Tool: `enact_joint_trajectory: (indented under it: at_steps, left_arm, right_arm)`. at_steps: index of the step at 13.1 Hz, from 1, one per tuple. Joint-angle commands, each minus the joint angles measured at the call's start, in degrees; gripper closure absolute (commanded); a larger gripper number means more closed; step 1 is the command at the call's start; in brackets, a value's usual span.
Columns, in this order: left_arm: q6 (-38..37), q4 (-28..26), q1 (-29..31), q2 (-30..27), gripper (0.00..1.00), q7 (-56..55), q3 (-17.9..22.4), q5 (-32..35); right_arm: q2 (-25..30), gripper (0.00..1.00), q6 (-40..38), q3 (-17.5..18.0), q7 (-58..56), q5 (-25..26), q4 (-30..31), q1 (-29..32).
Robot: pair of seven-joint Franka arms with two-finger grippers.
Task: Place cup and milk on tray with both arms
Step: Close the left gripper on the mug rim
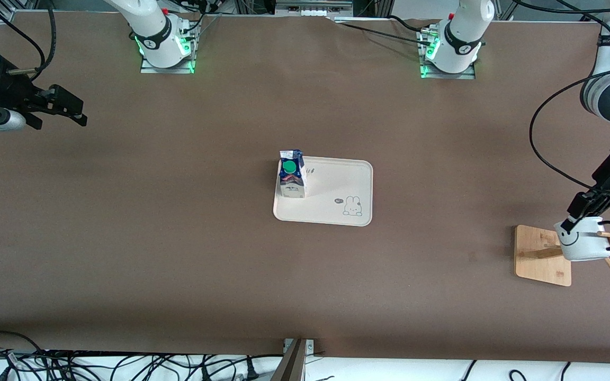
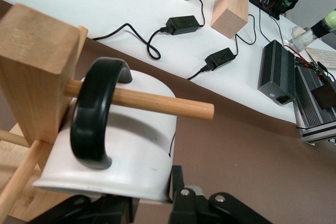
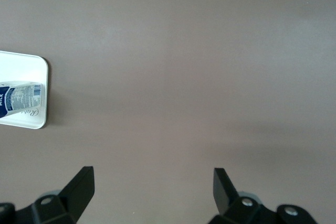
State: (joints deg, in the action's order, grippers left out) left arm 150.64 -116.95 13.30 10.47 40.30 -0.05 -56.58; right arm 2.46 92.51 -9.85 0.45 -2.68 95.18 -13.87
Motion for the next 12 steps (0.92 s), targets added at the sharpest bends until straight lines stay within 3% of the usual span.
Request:
enact_joint_trajectory:
  at_steps: [1,4,5,12]
  left_arm:
    - [0.2,1.3,0.2,1.0,0.75,0.7,-0.1,1.4]
    - [-0.2,1.3,0.2,0.9,0.86,0.5,0.0,1.5]
    - [-0.4,1.3,0.2,0.9,0.94,0.5,0.1,1.5]
    - [-5.6,1.4,0.1,-1.0,0.99,0.0,-0.4,5.4]
  right_arm:
    - [-0.1,0.00,-1.1,-0.1,-0.1,0.5,-0.6,-0.3]
    - [-0.1,0.00,-1.1,-0.1,-0.1,0.5,-0.6,-0.2]
    - [-0.1,0.00,-1.2,-0.1,-0.1,0.4,-0.6,-0.2]
    - [-0.1,0.00,-1.2,-0.1,-0.1,0.4,-0.6,-0.2]
